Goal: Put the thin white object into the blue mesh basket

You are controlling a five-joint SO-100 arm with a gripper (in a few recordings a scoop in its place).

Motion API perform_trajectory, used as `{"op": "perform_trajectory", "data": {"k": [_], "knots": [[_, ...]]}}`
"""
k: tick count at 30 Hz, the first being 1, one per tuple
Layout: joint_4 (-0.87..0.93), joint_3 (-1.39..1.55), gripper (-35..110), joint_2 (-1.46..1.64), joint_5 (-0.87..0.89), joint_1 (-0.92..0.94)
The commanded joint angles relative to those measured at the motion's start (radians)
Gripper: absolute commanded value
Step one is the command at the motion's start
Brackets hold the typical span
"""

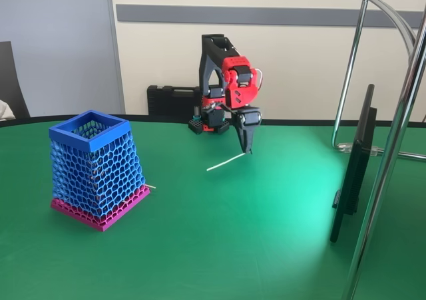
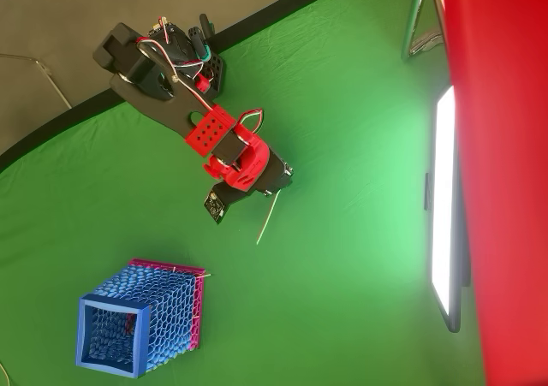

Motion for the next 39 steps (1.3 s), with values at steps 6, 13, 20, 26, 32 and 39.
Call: {"op": "perform_trajectory", "data": {"k": [6,13,20,26,32,39], "knots": [[-0.089,-0.146,1,0.169,0.083,0.094],[-0.175,-0.258,1,0.212,0.272,0.219],[-0.264,-0.357,1,0.175,0.391,0.318],[-0.325,-0.449,0,0.103,0.446,0.4],[-0.37,-0.526,0,0.0,0.515,0.486],[-0.393,-0.588,0,-0.107,0.601,0.584]]}}
